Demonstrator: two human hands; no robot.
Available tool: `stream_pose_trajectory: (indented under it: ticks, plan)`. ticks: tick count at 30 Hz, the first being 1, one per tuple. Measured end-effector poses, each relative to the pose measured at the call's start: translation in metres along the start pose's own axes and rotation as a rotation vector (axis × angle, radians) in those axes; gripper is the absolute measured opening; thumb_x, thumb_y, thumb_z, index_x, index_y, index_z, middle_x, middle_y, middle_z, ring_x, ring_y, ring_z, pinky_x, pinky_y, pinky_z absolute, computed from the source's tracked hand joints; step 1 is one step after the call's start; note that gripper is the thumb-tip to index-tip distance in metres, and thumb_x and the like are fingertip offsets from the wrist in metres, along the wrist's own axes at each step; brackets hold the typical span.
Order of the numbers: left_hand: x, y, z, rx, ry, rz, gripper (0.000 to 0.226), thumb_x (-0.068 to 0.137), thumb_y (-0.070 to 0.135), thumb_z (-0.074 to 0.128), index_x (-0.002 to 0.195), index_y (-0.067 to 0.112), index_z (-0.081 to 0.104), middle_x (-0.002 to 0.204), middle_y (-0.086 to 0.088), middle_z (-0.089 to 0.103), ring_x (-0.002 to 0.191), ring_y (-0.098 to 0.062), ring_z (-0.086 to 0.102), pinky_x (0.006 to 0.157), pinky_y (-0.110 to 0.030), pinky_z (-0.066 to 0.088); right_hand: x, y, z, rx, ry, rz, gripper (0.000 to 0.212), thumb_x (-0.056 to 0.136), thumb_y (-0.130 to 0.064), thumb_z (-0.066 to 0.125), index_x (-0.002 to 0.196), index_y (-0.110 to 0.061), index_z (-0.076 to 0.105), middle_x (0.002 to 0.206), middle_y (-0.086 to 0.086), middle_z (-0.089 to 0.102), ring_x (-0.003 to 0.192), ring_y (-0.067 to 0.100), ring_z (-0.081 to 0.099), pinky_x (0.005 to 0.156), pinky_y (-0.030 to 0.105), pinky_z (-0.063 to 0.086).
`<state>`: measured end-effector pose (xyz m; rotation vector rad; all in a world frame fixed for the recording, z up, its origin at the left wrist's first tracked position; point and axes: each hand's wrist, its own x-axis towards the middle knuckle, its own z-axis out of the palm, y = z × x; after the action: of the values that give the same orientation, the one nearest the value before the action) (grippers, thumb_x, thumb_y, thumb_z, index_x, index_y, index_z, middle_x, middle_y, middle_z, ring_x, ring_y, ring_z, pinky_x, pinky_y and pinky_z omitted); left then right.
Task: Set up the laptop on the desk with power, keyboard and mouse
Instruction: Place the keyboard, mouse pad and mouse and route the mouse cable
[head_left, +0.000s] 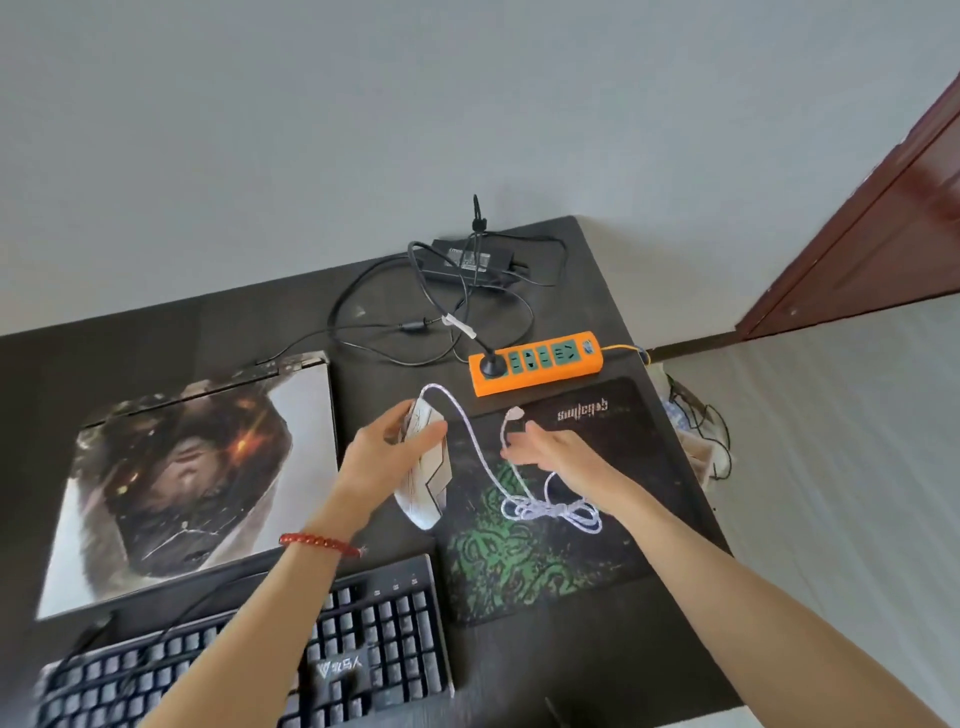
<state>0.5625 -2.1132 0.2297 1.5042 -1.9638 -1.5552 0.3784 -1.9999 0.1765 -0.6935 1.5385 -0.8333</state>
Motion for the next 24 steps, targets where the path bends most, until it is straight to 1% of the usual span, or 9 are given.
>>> stream_pose_trajectory:
  ticks: [3, 7, 10, 13, 15, 17, 19, 21, 24]
  plan:
    - [0.007, 0.013, -0.008, -0.103, 0.028, 0.000, 0.009, 0.079, 0.037, 0.066, 0.079, 0.046, 0.065, 0.079, 0.014, 0.067, 0.080, -0.009, 0.064, 0.080, -0.036, 0.053, -0.003, -0.004, 0.019, -0.040, -0.156, 0.005, 0.055, 0.097, -0.046, 0.020, 0.122, -0.014, 0.057, 0.112, -0.001, 0.067, 0.107, 0.006, 0.055, 0.098, 0.028, 0.028]
    - [0.013, 0.026, -0.010, -0.174, 0.107, 0.015, 0.013, 0.079, 0.036, 0.067, 0.091, 0.037, 0.065, 0.084, 0.008, 0.065, 0.085, -0.016, 0.062, 0.085, -0.039, 0.052, -0.013, -0.006, 0.027, -0.186, -0.142, -0.099, 0.035, 0.092, -0.039, 0.047, 0.118, -0.018, 0.058, 0.080, -0.007, 0.067, 0.088, 0.008, 0.061, 0.080, 0.022, 0.041]
    - [0.012, 0.034, -0.014, -0.229, 0.111, 0.026, 0.018, 0.079, 0.037, 0.066, 0.096, 0.031, 0.065, 0.084, 0.002, 0.066, 0.083, -0.018, 0.062, 0.080, -0.037, 0.053, -0.018, 0.002, 0.023, -0.428, -0.047, -0.148, 0.040, 0.086, -0.035, 0.057, 0.125, -0.027, 0.051, 0.099, -0.006, 0.061, 0.102, 0.011, 0.057, 0.093, 0.030, 0.044]
    - [0.008, 0.041, -0.021, -0.278, 0.069, 0.054, 0.004, 0.081, 0.034, 0.065, 0.084, 0.036, 0.064, 0.078, 0.003, 0.066, 0.075, -0.015, 0.063, 0.070, -0.031, 0.054, -0.017, 0.008, 0.032, -0.610, -0.049, -0.198, 0.053, 0.083, -0.037, 0.060, 0.132, -0.031, 0.042, 0.133, -0.008, 0.049, 0.127, 0.011, 0.041, 0.110, 0.038, 0.026]
    - [0.005, 0.045, -0.024, -0.312, 0.048, 0.092, 0.004, 0.082, 0.033, 0.064, 0.082, 0.036, 0.066, 0.072, 0.008, 0.067, 0.069, -0.010, 0.064, 0.063, -0.025, 0.056, -0.012, 0.012, 0.046, -0.721, -0.120, -0.176, 0.055, 0.083, -0.038, 0.059, 0.134, -0.030, 0.039, 0.130, -0.009, 0.055, 0.129, 0.011, 0.040, 0.113, 0.050, 0.009]
    - [0.002, 0.045, -0.030, -0.341, 0.064, 0.119, 0.005, 0.083, 0.033, 0.064, 0.080, 0.037, 0.066, 0.064, 0.014, 0.067, 0.066, -0.006, 0.064, 0.063, -0.023, 0.056, -0.008, 0.016, 0.059, -0.824, -0.102, -0.178, 0.050, 0.087, -0.035, 0.056, 0.133, -0.026, 0.038, 0.109, -0.008, 0.067, 0.120, 0.013, 0.048, 0.113, 0.053, 0.003]
    - [0.002, 0.042, -0.035, -0.347, 0.106, 0.135, 0.006, 0.083, 0.034, 0.063, 0.079, 0.038, 0.065, 0.065, 0.014, 0.066, 0.069, -0.007, 0.063, 0.069, -0.026, 0.055, -0.004, 0.019, 0.059, -0.873, 0.065, -0.184, 0.047, 0.089, -0.030, 0.053, 0.133, -0.023, 0.038, 0.104, -0.005, 0.067, 0.113, 0.017, 0.053, 0.112, 0.048, 0.015]
    - [0.002, 0.034, -0.040, -0.304, 0.137, 0.132, 0.006, 0.082, 0.035, 0.064, 0.087, 0.038, 0.063, 0.076, 0.009, 0.064, 0.075, -0.010, 0.061, 0.073, -0.027, 0.052, -0.001, 0.025, 0.052, -0.951, 0.295, -0.171, 0.045, 0.089, -0.028, 0.052, 0.131, -0.020, 0.038, 0.118, 0.001, 0.058, 0.112, 0.021, 0.053, 0.100, 0.043, 0.035]
    - [0.002, 0.017, -0.043, -0.215, 0.172, 0.088, 0.031, 0.081, 0.037, 0.065, 0.110, 0.028, 0.058, 0.089, 0.010, 0.062, 0.083, -0.009, 0.060, 0.067, -0.023, 0.049, 0.000, 0.045, 0.043, -1.202, 0.290, -0.143, 0.049, 0.090, -0.033, 0.050, 0.134, -0.022, 0.032, 0.135, 0.002, 0.043, 0.121, 0.024, 0.043, 0.091, 0.041, 0.038]
